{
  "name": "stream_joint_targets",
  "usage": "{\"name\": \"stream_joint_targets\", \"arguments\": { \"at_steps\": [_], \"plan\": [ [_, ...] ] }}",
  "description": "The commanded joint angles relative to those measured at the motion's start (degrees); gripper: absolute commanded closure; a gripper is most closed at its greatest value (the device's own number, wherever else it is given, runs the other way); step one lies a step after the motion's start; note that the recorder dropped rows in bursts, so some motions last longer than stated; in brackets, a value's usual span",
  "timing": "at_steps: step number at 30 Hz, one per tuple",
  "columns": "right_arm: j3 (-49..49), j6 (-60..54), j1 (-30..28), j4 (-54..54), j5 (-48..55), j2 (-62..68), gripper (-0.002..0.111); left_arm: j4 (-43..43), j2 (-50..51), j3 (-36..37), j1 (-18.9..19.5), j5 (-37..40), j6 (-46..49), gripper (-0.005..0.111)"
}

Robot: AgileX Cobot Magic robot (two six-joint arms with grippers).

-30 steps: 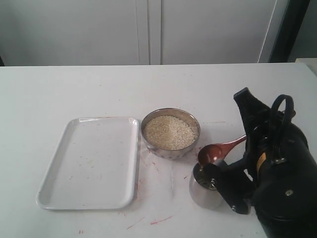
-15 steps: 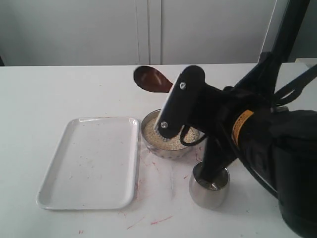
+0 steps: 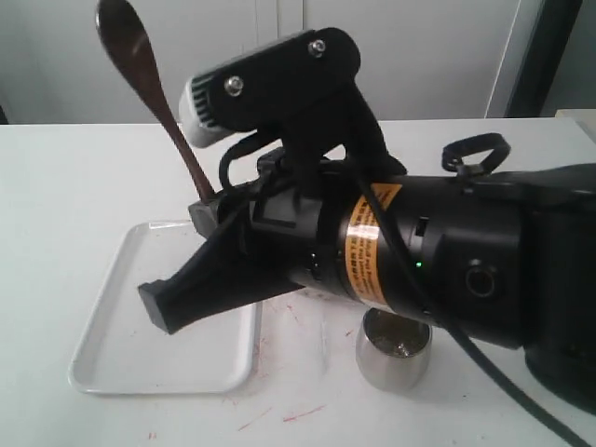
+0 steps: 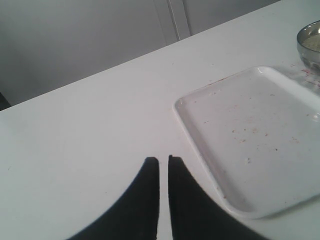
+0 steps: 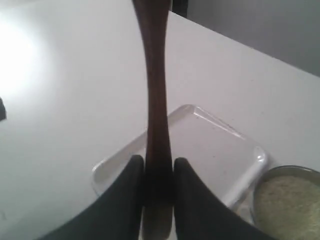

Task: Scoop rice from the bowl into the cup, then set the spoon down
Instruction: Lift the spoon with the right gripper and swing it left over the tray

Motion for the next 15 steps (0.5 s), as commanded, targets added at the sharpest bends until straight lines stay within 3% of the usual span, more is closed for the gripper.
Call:
{"name": "stream_joint_targets", "arguments": {
  "at_steps": [1, 10, 15],
  "plan": [
    [-0.5, 11.2, 0.0, -0.2, -0.8, 0.8, 0.108, -0.3, -0.1, -0.2, -0.2, -0.4, 0.1, 0.092],
    [-0.5, 33.5, 0.0, -0.2, -6.7, 3.7, 0.108, -0.3, -0.1, -0.2, -0.2, -0.4, 0.1, 0.092],
    [-0.6, 39.5, -1.6, -0.2, -9.1, 7.0, 0.108, -0.3, -0.1, -0.2, -0.2, -0.4, 0.1, 0.092]
  ]
}}
